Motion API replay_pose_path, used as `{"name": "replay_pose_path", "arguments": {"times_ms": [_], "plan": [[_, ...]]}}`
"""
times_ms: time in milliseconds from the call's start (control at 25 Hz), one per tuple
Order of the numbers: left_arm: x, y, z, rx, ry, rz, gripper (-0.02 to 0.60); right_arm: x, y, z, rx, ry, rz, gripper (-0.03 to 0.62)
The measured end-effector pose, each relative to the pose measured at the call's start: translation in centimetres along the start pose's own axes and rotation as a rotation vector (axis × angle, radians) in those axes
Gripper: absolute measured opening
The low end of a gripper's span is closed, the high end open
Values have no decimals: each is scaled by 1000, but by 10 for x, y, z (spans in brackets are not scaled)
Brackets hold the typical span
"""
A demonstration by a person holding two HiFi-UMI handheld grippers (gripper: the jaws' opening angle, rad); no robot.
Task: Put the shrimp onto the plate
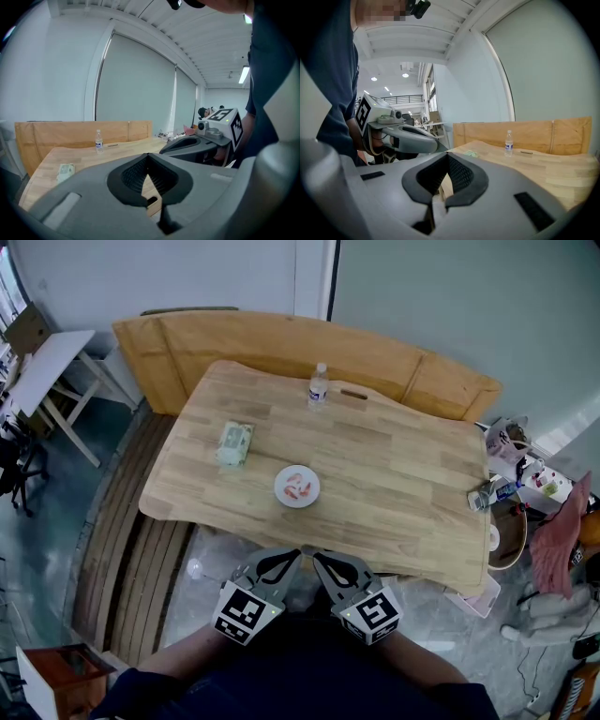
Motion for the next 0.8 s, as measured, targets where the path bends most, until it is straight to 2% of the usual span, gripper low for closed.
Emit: {"name": "replay_pose_path", "arguments": {"times_ms": [800], "plan": [[-8,5,2,-20,4,-15,6,4,9,-1,3,9,-17,9]]}}
Point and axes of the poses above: the fingertips, and each gripper's own axes: y backward along the fingers, x to its left, z out of its top, the point moved 3 cm from there along y, backward along the fingers, and after that the axes turned 13 degrees about -y, right-handed, at the moved point
